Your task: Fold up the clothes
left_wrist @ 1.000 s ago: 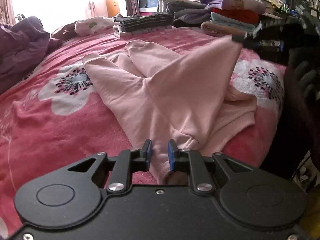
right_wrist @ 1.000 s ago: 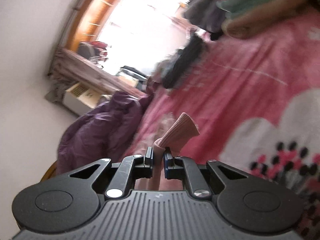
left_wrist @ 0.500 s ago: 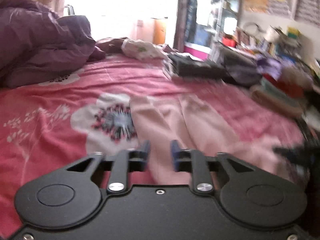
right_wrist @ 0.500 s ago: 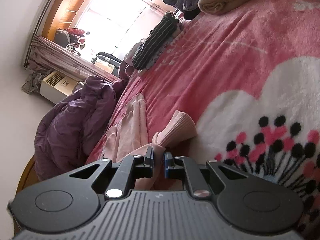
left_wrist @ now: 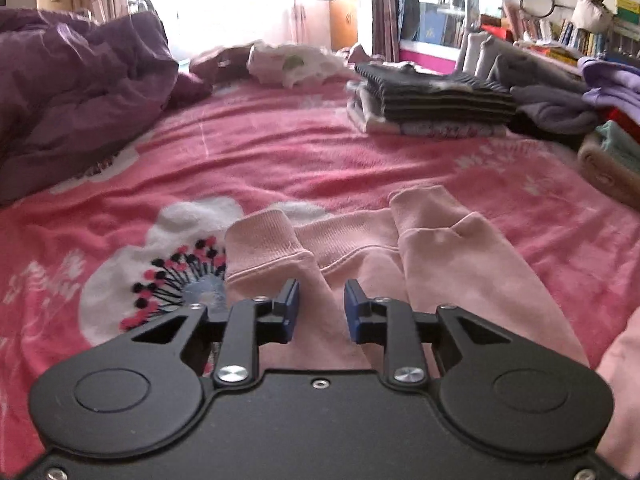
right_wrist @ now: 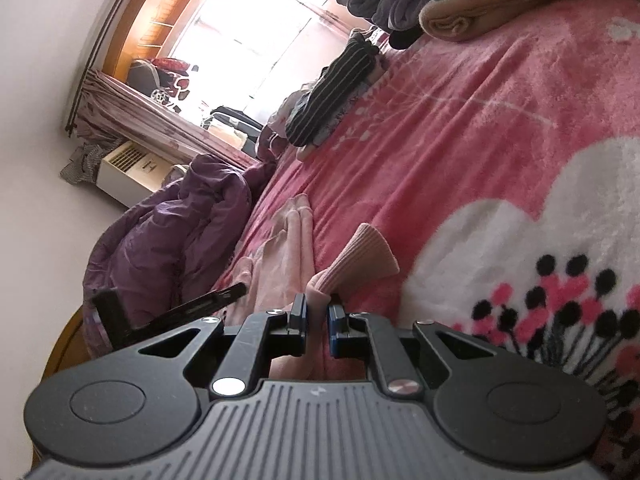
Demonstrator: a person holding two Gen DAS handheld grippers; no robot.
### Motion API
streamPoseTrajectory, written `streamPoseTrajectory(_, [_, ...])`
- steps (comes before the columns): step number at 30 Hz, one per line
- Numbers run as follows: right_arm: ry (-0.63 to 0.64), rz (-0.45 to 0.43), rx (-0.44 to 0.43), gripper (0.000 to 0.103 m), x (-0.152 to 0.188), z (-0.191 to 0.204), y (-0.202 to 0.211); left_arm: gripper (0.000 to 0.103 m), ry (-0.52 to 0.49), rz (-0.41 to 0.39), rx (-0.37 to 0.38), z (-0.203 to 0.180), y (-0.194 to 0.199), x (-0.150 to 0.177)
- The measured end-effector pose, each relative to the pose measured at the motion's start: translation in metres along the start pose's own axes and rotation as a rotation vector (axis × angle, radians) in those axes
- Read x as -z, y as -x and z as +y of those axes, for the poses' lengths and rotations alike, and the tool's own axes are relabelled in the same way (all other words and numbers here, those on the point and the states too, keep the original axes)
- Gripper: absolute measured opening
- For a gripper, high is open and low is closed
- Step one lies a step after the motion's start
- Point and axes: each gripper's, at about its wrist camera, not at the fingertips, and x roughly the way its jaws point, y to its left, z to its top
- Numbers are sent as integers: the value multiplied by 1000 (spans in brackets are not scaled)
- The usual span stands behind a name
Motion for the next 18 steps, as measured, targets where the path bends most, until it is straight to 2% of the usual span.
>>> streamPoseTrajectory(3, [-14, 4, -8, 12, -1, -1, -2, 19, 0, 12, -29, -2, -7, -2])
streamPoseTrajectory(5, [-22, 5, -11, 12, -2, -3, -3, 4, 5, 12, -25, -1, -9, -1])
streamPoseTrajectory(10, [-26, -6, -22, 12, -3, -2, -2, 1, 45, -33, 4, 5, 2, -8])
streamPoseTrajectory(13, [-6, -24, -59, 12, -4, 4, 7, 1, 82, -79, 59, 7, 17, -17])
streamPoseTrajectory(15, [5, -31, -69, 12, -6, 6, 12, 1, 85, -74, 78, 5, 13, -17])
streamPoseTrajectory(18, [-2, -31, -69, 12, -7, 6, 15, 2, 66, -26, 80, 2, 0, -11])
